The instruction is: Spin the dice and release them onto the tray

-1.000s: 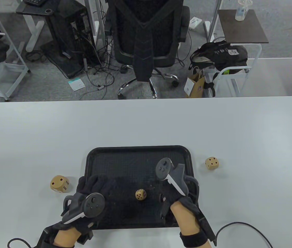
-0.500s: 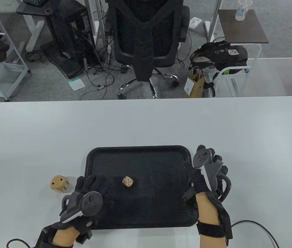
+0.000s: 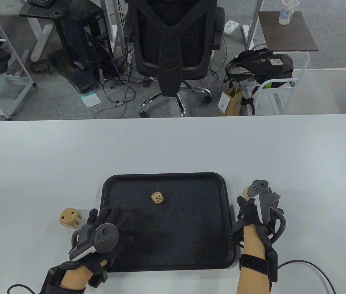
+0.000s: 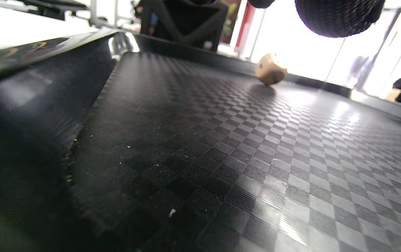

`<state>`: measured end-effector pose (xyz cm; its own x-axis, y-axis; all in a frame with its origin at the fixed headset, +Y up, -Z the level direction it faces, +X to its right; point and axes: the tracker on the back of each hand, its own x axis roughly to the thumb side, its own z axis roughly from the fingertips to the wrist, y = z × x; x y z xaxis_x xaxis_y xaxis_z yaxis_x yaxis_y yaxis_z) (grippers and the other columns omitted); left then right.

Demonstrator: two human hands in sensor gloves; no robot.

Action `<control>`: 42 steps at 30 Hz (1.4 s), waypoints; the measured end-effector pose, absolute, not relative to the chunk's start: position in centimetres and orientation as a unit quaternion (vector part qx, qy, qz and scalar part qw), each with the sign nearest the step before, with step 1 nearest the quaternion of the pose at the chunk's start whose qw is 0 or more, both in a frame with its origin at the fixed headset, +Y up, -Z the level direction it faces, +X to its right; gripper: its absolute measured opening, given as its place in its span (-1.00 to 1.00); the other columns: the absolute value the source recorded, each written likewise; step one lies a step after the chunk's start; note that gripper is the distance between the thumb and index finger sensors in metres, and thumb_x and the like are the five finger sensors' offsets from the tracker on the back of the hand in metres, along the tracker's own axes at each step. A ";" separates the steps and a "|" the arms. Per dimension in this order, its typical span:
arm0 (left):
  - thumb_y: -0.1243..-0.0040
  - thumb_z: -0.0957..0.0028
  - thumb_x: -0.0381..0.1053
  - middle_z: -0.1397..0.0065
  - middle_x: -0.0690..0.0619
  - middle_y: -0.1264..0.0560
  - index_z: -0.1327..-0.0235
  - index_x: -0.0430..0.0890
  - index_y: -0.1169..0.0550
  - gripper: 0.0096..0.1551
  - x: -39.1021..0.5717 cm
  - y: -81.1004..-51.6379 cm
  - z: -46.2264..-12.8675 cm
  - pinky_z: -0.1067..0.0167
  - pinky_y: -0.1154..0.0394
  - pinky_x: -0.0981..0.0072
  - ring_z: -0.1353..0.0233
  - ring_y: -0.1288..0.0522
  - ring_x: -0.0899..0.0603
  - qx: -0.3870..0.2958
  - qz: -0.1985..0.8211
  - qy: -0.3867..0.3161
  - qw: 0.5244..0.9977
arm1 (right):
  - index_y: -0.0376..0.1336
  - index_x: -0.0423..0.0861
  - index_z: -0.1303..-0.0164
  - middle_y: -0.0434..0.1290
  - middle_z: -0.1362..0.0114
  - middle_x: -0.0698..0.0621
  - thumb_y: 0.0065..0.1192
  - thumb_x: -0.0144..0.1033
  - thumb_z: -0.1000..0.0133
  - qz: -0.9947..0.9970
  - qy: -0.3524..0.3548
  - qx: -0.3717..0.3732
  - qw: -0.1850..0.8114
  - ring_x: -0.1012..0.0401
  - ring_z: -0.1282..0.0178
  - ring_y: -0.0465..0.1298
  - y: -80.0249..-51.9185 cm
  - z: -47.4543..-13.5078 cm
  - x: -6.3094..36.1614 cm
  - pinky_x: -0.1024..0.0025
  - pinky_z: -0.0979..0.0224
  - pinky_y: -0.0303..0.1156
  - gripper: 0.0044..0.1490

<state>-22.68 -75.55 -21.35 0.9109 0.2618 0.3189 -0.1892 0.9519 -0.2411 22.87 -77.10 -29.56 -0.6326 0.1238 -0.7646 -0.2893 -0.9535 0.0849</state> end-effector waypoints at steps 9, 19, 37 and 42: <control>-0.03 0.06 0.34 -0.70 -0.11 0.11 -0.54 0.17 -0.05 -0.10 -22.6 -75.6 -21.3 -0.50 0.32 -0.53 -0.69 0.07 -0.42 -0.109 0.116 -0.177 0.971 | -0.13 0.53 -0.51 0.10 -0.70 0.34 0.26 0.14 -0.03 0.899 0.078 -0.416 0.117 0.24 -0.72 0.20 -77.2 -29.9 23.0 0.01 -0.78 0.06 -0.08; -0.03 0.06 0.34 -0.70 -0.11 0.11 -0.54 0.17 -0.05 -0.10 -22.7 -75.4 -21.3 -0.50 0.32 -0.53 -0.69 0.07 -0.42 -0.101 0.117 -0.178 0.972 | 0.02 0.43 -0.48 0.16 -0.67 0.26 0.40 -0.08 0.00 0.912 0.020 -0.362 0.193 0.18 -0.67 0.25 -75.1 -28.4 22.7 -0.04 -0.69 0.15 -0.12; -0.03 0.06 0.34 -0.70 -0.11 0.11 -0.54 0.17 -0.05 -0.11 -22.6 -75.7 -21.2 -0.50 0.31 -0.53 -0.69 0.07 -0.42 -0.109 0.115 -0.181 0.971 | 0.15 0.30 -0.45 0.27 -0.61 0.12 0.44 -0.14 0.08 0.988 0.006 -0.017 0.150 0.08 -0.58 0.35 -70.5 -24.7 11.3 -0.11 -0.55 0.27 -0.15; -0.03 0.06 0.34 -0.70 -0.11 0.11 -0.54 0.17 -0.05 -0.10 -22.6 -75.8 -21.2 -0.51 0.31 -0.53 -0.69 0.07 -0.42 -0.111 0.116 -0.183 0.970 | 0.16 0.31 -0.44 0.29 -0.61 0.13 0.44 -0.12 0.09 0.991 0.057 0.074 0.095 0.09 -0.57 0.38 -70.7 -23.8 7.8 -0.10 -0.55 0.28 -0.15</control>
